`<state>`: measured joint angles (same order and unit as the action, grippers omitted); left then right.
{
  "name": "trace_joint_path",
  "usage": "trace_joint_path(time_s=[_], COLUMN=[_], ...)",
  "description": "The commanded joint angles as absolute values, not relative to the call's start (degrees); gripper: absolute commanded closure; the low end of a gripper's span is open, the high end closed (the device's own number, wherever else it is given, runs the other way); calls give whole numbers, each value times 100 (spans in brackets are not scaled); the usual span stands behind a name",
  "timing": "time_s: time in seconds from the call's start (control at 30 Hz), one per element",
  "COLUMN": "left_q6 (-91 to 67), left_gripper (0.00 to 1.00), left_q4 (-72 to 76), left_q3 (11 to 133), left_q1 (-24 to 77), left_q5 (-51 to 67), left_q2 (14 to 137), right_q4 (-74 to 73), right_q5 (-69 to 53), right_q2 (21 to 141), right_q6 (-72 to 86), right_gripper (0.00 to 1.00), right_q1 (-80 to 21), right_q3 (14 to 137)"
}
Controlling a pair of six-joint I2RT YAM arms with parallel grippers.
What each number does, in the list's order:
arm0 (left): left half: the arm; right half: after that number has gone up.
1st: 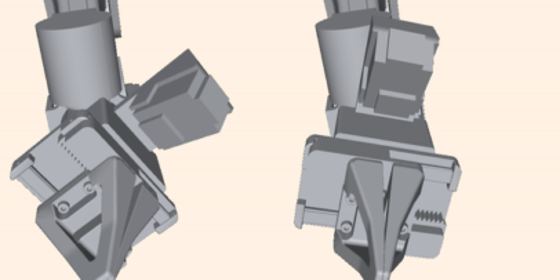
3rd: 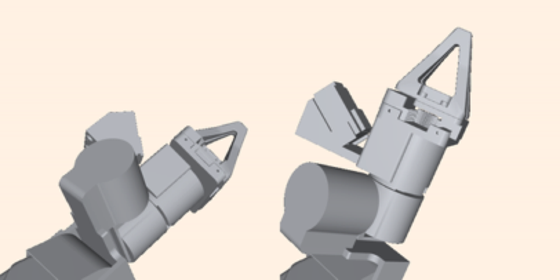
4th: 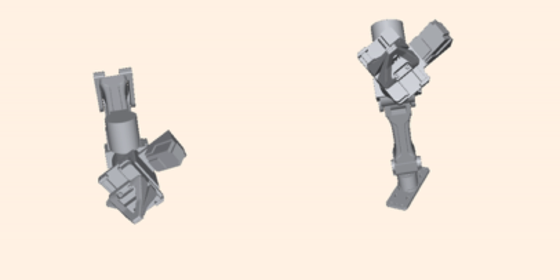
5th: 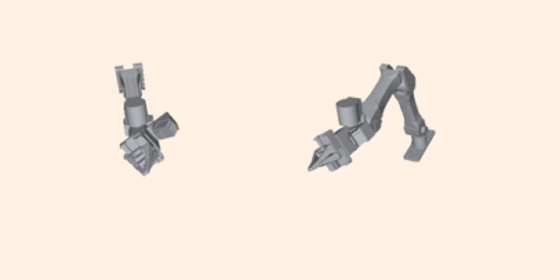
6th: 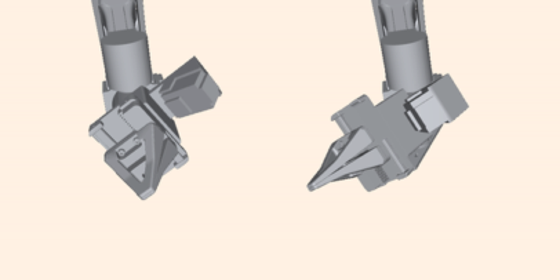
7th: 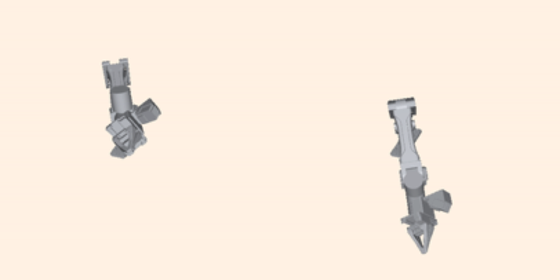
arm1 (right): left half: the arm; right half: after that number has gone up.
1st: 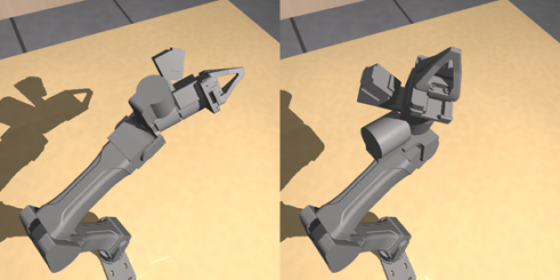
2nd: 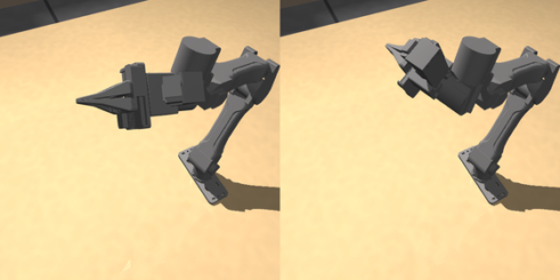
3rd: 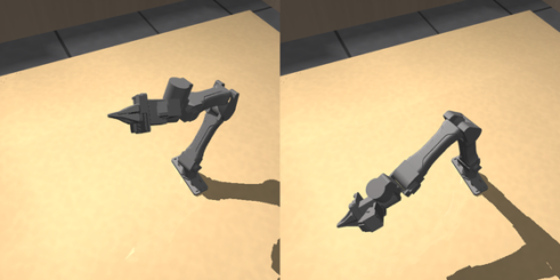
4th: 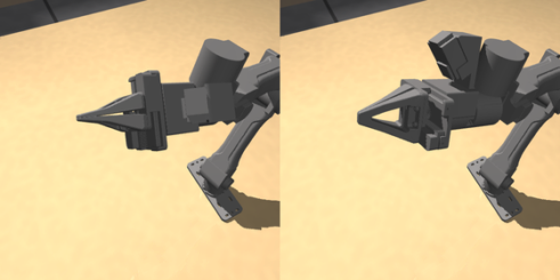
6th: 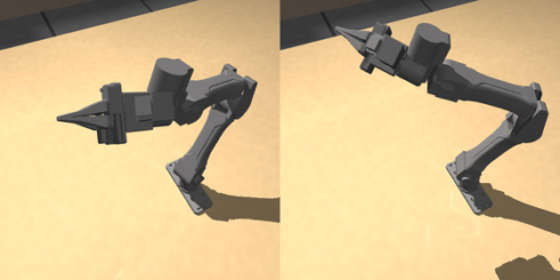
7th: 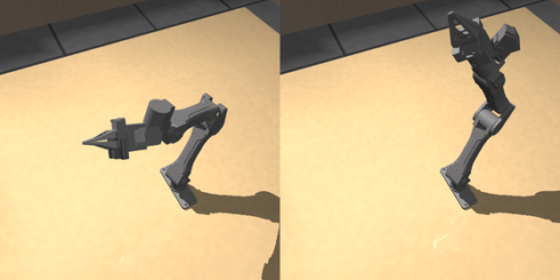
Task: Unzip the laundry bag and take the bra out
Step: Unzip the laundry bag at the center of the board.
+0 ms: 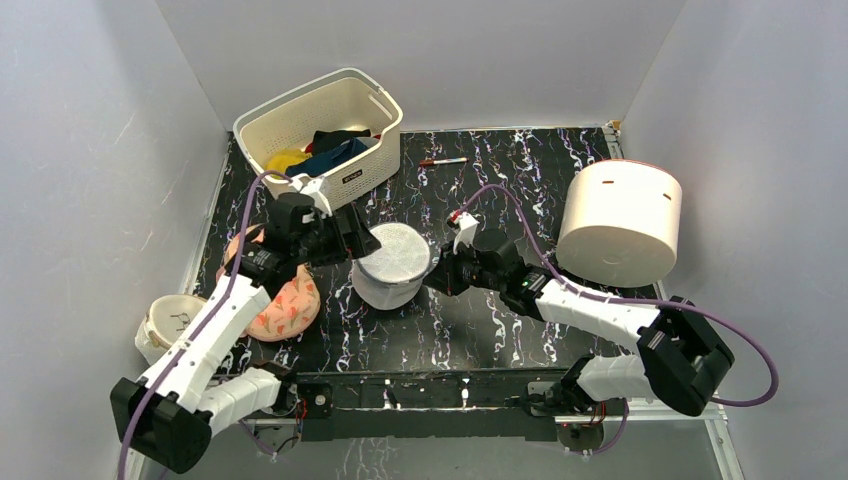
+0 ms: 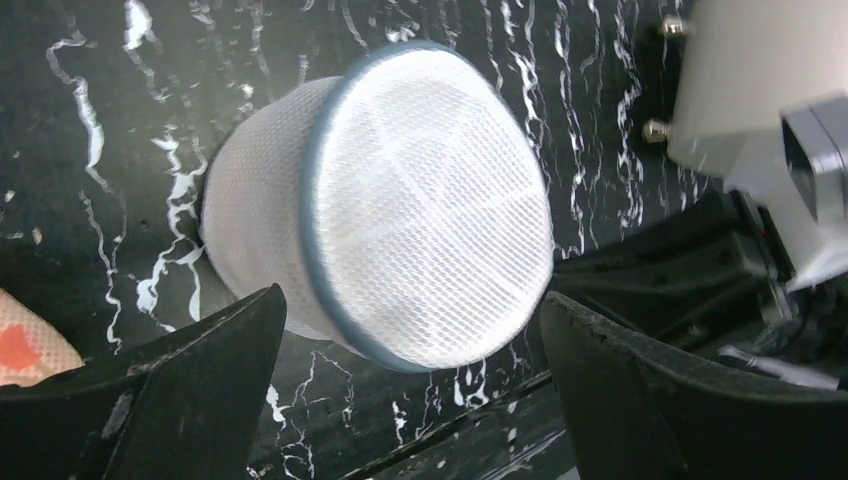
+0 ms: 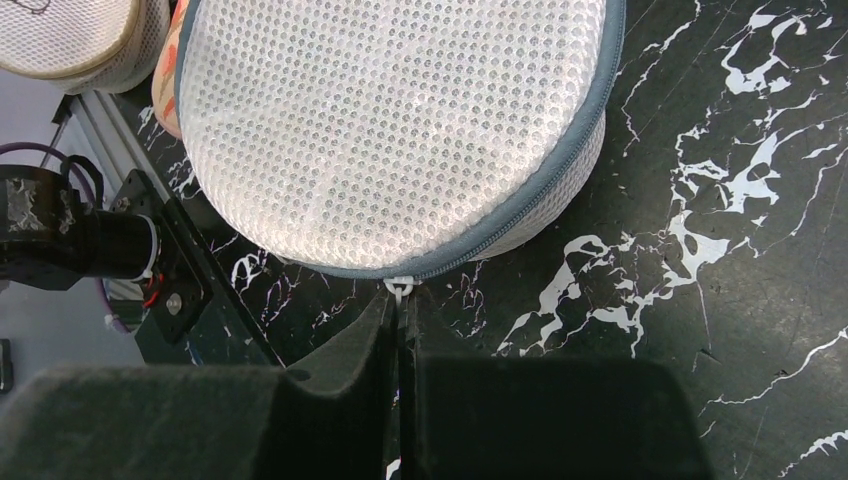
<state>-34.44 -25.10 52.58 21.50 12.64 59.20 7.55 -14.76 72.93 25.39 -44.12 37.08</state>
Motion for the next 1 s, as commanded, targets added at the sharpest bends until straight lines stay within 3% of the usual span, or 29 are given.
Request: trace_joint_path(time_s=[0.0, 0.13, 0.4, 0.7, 0.97], left_q6=[-2575, -2304, -1954, -1681, -2131], left_gripper=[2, 9, 43, 56, 59], left_q4=[-2732, -3522, -3466, -3165, -2762], left_q3=[5709, 6516, 7063, 7013, 6459], left_q1=[3227, 4546, 5777, 5880, 5878], left_q5=[318, -1185, -2394, -2493, -2097], left_q2=[5893, 6874, 7770, 8086, 7866], right_q4=[1220, 765, 919, 887, 1191], right_q5=[-1507, -1340, -1444, -1585, -1845], right_q2=[7283, 7391, 7169, 7258, 7341], right_q6=[2576, 2456, 2650, 2682, 2944], right_gripper=[100, 100, 100, 100, 100], right_q1=[-4390, -4387, -4395, -4388, -4391], right_q3=[3904, 4211, 4075, 4211, 4092])
